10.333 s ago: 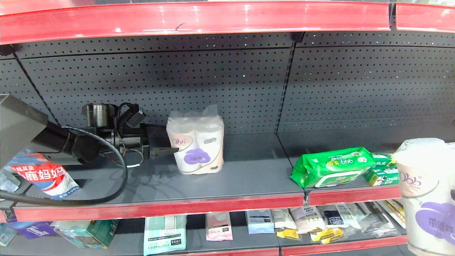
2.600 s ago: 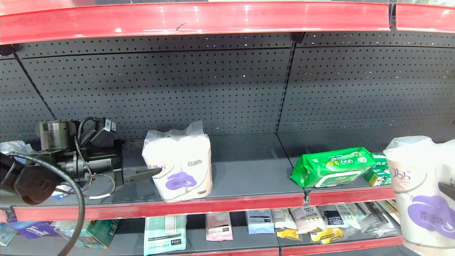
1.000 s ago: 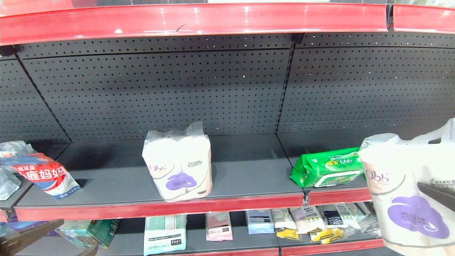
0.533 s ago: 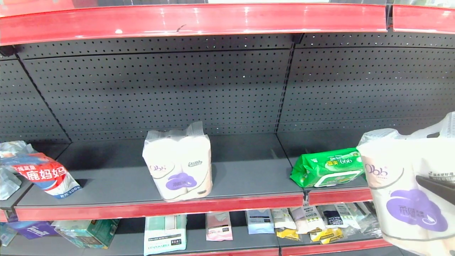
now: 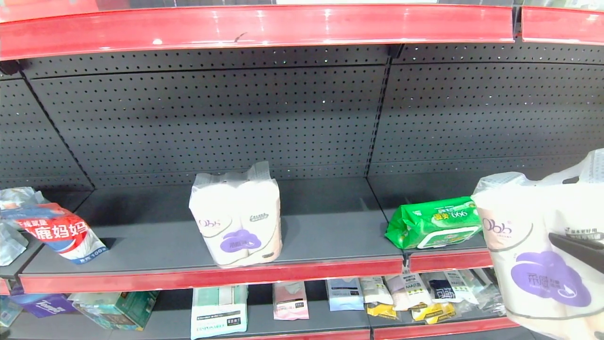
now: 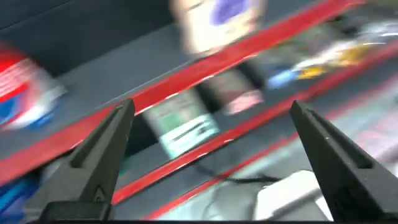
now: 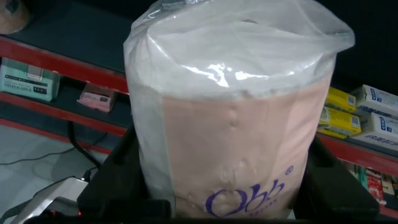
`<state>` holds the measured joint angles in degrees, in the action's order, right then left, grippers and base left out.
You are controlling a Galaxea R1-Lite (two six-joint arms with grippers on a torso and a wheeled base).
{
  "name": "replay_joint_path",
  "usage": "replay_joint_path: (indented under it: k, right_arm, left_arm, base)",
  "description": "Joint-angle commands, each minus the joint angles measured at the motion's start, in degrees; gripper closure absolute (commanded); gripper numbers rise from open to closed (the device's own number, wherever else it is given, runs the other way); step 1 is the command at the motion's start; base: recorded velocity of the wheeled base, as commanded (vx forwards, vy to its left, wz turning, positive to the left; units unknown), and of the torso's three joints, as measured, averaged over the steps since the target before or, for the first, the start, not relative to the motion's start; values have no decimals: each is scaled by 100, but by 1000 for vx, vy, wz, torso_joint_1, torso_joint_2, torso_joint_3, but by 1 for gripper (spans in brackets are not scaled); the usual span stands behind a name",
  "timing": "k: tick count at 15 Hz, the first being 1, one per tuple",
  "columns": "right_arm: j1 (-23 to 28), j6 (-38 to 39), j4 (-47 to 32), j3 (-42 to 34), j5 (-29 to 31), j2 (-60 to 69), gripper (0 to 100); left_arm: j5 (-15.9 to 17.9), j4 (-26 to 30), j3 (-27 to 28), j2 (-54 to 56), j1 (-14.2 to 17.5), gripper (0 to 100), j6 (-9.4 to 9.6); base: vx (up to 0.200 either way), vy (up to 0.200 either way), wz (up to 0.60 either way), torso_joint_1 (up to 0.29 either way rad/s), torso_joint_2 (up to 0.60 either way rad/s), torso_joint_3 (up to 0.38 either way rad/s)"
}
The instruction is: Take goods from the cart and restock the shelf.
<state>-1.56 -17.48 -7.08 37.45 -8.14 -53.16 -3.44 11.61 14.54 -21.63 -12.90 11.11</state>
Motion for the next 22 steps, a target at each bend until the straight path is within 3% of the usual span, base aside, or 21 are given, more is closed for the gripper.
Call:
replay_joint_path:
  k: [1,2,4,10,17,19,21,22]
  right_arm:
    - [-2,-1,14,17,-3,-45,100]
    - [-2,-1,58,61,-3,-71,100]
    - [-11,-1,155,175,-3,-230,100]
    - [-11,-1,163,307,-12,-405,100]
    - [-11,-1,163,324,-3,-423,100]
    - [-11,-1,163,456,-29,-441,100]
    - [-20,-1,155,685,-346,-564,100]
    - [-20,-1,163,729,-583,-722,100]
  left_arm:
    - [-438,-27,-285,537,191,0,-100]
    - [106,96,-417,1117,-29,0,-56]
    - [379,632,-417,1600,-134,0,76]
    - [300,632,-417,1591,-125,0,32]
    - [309,632,-417,1591,-125,0,6]
    - [300,632,-426,1591,-125,0,-21]
    - [238,615,-470,1600,-125,0,-293]
    - [-34,571,-496,1600,-125,0,-478]
  base:
    - [0,0,0,0,0,0]
    - [0,0,0,0,0,0]
    - [0,0,0,0,0,0]
    - [0,0,0,0,0,0]
    - [0,0,600,1,2,2]
    - [0,0,0,0,0,0]
    - [0,0,0,0,0,0]
    - [0,0,0,0,0,0]
